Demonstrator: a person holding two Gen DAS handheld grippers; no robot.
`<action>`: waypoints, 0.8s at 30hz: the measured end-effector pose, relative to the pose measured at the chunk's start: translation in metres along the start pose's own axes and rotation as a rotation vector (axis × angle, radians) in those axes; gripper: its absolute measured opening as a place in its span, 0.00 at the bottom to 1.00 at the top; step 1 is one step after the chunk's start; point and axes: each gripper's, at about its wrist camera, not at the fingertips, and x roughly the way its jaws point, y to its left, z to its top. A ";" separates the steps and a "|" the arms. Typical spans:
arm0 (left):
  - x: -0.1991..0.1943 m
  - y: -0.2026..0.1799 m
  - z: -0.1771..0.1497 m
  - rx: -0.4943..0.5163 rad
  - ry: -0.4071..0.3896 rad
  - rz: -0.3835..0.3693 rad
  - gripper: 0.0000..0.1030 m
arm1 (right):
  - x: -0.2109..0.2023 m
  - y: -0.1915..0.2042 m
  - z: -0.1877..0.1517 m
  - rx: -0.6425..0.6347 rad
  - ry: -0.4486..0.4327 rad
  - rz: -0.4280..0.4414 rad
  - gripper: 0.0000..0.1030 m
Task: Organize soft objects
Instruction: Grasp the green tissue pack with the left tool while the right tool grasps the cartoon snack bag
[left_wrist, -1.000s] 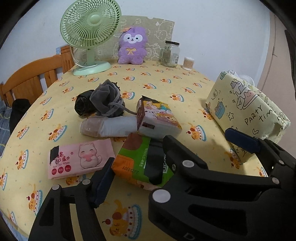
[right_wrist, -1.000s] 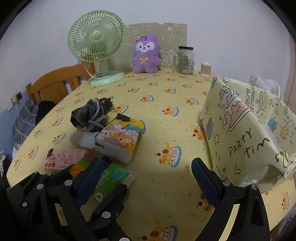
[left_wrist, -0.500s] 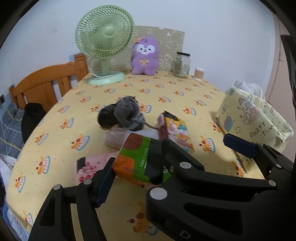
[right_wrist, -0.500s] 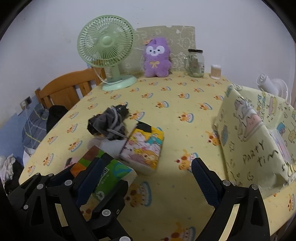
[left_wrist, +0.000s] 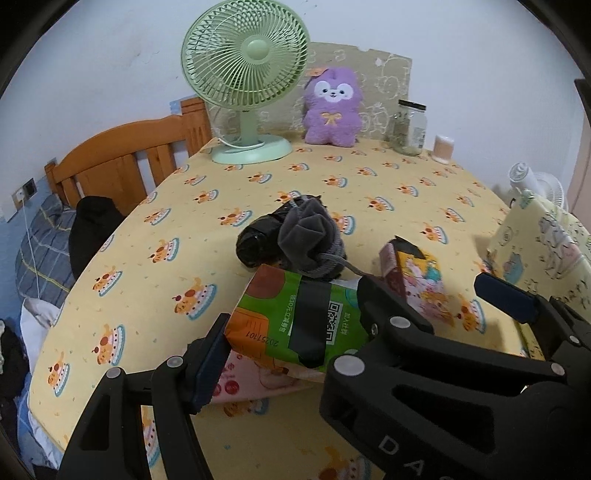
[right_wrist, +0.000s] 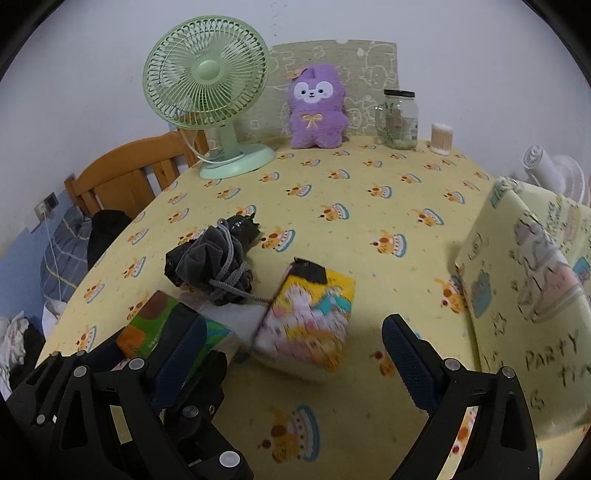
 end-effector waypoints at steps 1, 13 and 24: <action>0.003 0.001 0.001 -0.004 0.004 0.006 0.71 | 0.002 0.001 0.001 -0.002 0.003 0.000 0.95; 0.017 -0.004 0.002 0.001 0.052 0.041 0.71 | 0.023 -0.005 0.002 0.025 0.061 -0.006 0.62; 0.007 -0.006 0.007 0.012 0.045 0.019 0.71 | 0.016 -0.005 0.004 0.009 0.086 -0.014 0.48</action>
